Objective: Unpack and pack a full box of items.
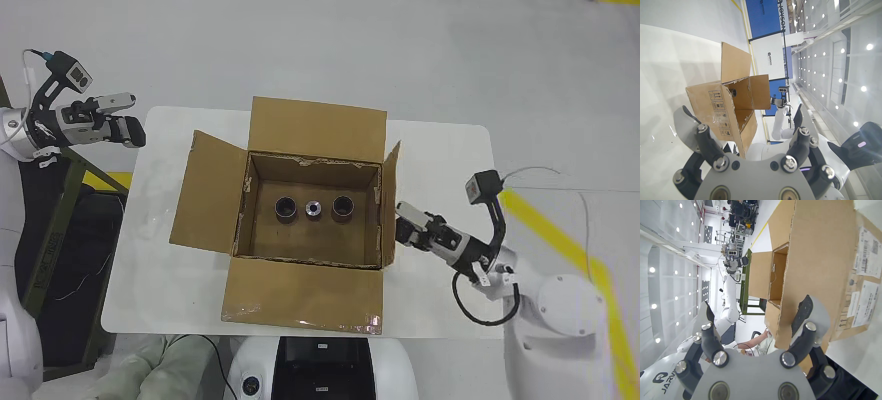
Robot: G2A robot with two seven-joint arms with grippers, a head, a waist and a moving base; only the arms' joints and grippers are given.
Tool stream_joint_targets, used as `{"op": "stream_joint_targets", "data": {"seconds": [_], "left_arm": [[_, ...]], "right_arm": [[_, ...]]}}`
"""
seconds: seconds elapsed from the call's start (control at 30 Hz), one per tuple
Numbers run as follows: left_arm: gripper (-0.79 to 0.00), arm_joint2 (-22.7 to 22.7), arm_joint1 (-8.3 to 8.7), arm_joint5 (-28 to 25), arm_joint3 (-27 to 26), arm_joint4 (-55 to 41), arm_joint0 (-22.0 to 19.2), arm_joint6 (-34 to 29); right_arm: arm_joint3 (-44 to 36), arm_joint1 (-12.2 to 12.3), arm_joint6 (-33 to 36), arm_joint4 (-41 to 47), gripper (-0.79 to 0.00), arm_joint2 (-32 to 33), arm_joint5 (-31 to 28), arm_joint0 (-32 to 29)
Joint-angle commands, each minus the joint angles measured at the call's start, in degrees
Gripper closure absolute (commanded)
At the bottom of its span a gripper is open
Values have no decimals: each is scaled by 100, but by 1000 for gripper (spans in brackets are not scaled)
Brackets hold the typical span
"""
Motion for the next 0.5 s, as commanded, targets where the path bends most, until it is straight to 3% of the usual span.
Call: {"op": "stream_joint_targets", "data": {"seconds": [0.0,0.47], "left_arm": [[-785,0,0,0,0,0,0,0],[-785,0,0,0,0,0,0,0]], "right_arm": [[138,11,-49,-129,-785,-313,45,169],[828,74,-473,-1152,-785,-1673,389,824]]}}
